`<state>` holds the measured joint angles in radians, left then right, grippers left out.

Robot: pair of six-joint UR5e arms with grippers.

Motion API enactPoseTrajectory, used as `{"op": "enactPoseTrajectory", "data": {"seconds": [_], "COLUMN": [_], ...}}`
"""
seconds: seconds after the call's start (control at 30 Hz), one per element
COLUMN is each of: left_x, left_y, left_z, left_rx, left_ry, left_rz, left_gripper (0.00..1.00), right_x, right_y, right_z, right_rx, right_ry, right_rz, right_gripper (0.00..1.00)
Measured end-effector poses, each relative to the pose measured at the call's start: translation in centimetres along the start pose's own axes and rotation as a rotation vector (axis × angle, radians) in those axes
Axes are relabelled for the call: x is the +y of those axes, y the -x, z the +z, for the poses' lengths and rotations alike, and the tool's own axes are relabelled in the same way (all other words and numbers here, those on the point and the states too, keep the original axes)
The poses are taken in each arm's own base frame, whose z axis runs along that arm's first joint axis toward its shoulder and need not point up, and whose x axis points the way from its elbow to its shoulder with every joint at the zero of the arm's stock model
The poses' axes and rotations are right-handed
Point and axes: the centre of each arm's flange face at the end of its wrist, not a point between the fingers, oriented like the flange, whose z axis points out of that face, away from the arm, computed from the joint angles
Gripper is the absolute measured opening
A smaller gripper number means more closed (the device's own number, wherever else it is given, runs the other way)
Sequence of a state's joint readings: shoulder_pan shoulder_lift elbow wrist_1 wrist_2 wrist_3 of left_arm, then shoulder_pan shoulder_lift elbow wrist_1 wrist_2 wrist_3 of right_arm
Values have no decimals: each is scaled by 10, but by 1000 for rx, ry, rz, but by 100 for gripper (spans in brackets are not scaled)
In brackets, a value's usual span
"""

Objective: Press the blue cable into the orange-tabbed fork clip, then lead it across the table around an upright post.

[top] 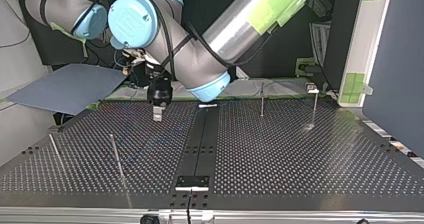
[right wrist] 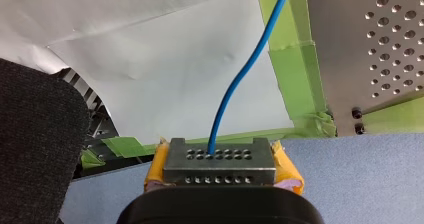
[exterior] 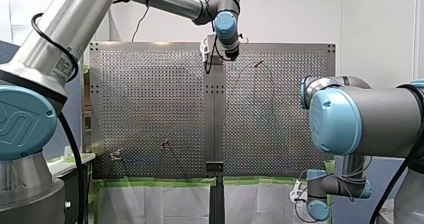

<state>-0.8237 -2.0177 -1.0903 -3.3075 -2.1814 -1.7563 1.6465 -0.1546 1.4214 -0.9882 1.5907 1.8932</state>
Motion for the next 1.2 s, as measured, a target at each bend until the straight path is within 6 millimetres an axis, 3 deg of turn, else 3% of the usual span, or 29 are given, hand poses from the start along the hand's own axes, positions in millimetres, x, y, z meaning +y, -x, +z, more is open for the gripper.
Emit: {"op": "enactPoseTrajectory", "data": {"seconds": [0.53,1.2], "left_x": [11,0], "left_y": [2,2], "left_z": [-1,1], "left_rx": [-21,-17], "left_ry": [114,14], "left_rz": [0,39], "left_gripper": [100,100], "right_x": [0,-1], "right_y": [2,5], "right_z": [-1,-2], "right_rx": [0,-2], "right_ry": [0,-4], "right_rz": [0,-1], "right_gripper": [0,0]}}
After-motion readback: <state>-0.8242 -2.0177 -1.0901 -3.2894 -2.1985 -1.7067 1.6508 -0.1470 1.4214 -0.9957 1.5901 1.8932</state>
